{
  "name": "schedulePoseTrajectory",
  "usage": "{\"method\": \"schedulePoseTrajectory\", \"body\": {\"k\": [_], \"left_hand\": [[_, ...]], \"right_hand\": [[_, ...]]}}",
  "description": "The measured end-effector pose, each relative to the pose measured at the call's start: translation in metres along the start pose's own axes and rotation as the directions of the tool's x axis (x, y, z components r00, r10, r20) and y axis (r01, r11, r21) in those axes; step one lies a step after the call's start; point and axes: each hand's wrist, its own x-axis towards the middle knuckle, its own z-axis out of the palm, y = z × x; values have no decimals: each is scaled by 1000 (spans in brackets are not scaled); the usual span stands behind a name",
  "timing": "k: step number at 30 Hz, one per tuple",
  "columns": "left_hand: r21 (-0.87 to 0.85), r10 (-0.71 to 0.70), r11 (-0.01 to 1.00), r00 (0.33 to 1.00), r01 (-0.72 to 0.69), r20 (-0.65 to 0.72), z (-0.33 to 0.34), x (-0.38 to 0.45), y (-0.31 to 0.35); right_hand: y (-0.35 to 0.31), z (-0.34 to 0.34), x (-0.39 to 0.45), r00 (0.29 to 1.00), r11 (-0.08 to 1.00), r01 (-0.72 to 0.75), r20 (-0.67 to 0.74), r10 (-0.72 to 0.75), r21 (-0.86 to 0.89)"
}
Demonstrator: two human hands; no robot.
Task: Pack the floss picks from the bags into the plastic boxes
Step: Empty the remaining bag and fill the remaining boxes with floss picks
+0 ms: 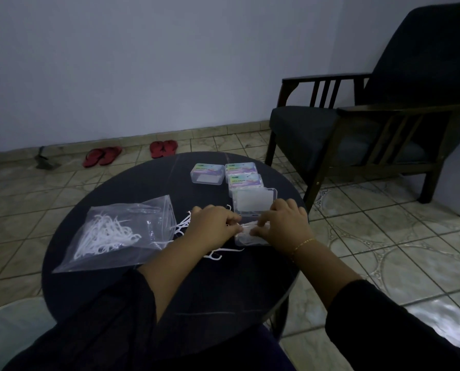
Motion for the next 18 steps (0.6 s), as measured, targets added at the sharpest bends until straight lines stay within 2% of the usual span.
{"method": "schedulePoseTrajectory", "body": {"k": [7, 12, 15, 18], "left_hand": [[17, 38, 999, 998, -38, -43, 4, 7, 10], [158, 116, 982, 992, -107, -44, 7, 9, 14], [110, 114, 988, 992, -106, -61, 10, 6, 12], [102, 86, 991, 996, -83, -17, 13, 4, 8]], "right_hand": [[6, 5, -7, 999, 997, 0, -44, 4, 81], [7, 10, -8, 997, 991, -58, -53, 65, 118], [9, 12, -7, 997, 976, -64, -33, 72, 207], [11, 13, -7, 997, 965, -58, -40, 71, 256]]}}
